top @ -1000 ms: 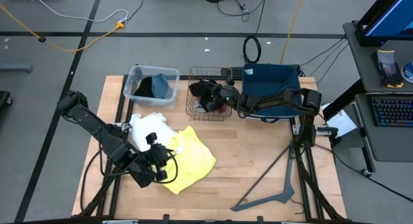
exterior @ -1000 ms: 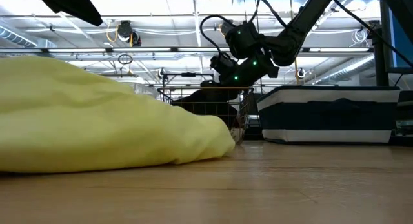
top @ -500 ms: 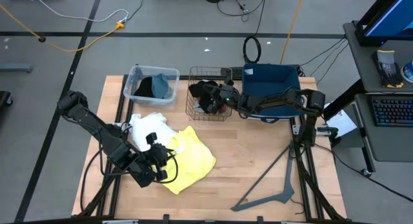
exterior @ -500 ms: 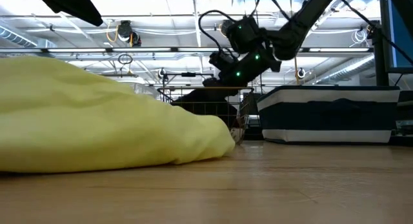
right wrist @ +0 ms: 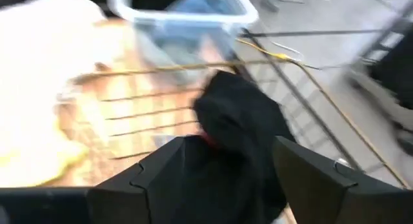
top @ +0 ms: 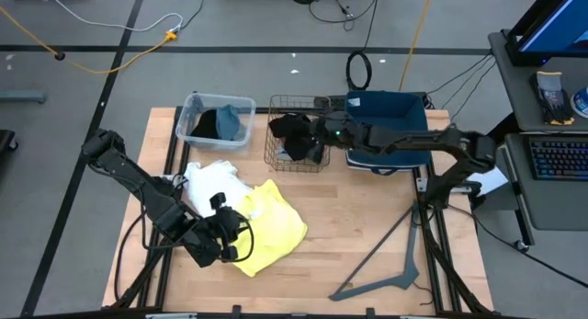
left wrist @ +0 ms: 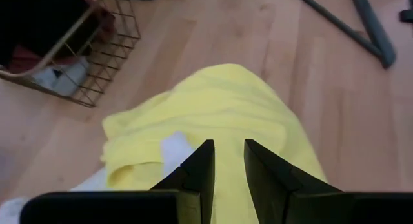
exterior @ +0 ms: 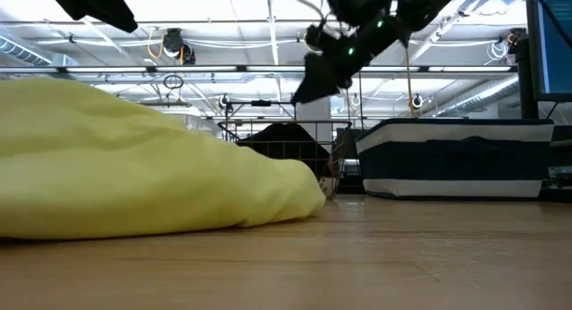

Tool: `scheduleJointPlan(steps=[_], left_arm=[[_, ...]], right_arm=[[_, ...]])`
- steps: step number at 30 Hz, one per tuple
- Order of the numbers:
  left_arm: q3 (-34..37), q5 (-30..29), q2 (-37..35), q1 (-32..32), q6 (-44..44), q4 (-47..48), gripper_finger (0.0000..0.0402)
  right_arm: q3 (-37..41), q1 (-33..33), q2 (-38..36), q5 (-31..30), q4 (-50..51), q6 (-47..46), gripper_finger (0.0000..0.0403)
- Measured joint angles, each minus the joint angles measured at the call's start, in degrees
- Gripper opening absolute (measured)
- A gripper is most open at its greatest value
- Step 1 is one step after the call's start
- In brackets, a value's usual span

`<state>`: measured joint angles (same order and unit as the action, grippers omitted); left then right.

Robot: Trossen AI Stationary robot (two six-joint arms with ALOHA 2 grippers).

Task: Pick & Place Cloths
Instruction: Put the yellow shirt into the laundry organizer

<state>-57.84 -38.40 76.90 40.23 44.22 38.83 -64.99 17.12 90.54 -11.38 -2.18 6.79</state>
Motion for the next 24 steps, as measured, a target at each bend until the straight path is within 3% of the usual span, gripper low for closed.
scheduleJointPlan(steps=[10, 17, 24], left_arm=[[0.00, 6.99, 0.00, 0.30, -3.19, -5.77, 0.0088], [0.00, 7.81, 0.07, 1.92, -3.01, -6.14, 0.0088], [-0.02, 8.45, 3.17, 2.15, -1.61, -6.64, 0.0088]], right_arm=[[0.02, -7.74, -10.57, 10.01, 5.17, -1.03, 0.0216], [0.48, -15.66, -15.52, 10.13, 13.31, 0.03, 0.0202], [4.59, -21.55, -17.79, 9.95, 13.54, -0.09, 0.0201]])
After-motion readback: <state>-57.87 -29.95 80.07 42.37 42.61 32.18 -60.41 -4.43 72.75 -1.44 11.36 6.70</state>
